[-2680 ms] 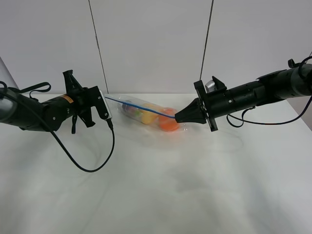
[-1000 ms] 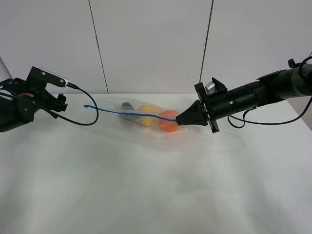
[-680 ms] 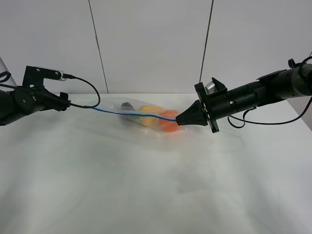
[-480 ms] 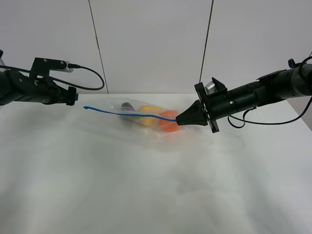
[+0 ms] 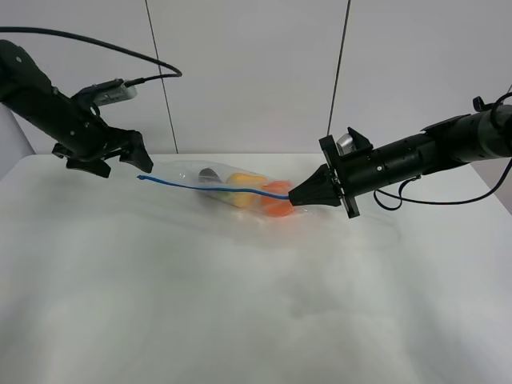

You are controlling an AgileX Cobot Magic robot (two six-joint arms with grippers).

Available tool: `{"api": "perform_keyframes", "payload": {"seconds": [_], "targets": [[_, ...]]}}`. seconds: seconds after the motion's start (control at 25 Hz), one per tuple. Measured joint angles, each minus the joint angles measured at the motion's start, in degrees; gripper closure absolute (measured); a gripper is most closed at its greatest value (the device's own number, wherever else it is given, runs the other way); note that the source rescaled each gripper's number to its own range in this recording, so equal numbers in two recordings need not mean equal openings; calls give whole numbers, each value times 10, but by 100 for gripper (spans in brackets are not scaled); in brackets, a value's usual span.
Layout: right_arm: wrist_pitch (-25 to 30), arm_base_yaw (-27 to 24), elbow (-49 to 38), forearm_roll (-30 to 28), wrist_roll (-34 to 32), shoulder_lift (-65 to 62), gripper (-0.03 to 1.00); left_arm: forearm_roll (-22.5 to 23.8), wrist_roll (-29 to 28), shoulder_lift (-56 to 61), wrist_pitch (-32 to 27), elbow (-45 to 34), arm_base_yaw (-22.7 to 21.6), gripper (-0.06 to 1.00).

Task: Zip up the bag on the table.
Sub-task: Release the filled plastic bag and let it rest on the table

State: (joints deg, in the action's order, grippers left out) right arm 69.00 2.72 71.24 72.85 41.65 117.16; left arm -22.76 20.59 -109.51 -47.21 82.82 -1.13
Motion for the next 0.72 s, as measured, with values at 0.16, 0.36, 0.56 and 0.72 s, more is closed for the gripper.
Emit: {"api": "perform_keyframes", "payload": {"seconds": [0.16,0.36,0.56,0.72], "targets": [[0,0,0,0,0,0,97,61,-73,0,-83,14,0,-6],[0,0,0,0,0,0,97,119,-121,0,-146,15,0,-6],[0,0,0,0,0,0,97,125,-130,0,-190,15,0,-6],[0,0,0,0,0,0,97,159,-141,0,-196,15,0,-6]]}}
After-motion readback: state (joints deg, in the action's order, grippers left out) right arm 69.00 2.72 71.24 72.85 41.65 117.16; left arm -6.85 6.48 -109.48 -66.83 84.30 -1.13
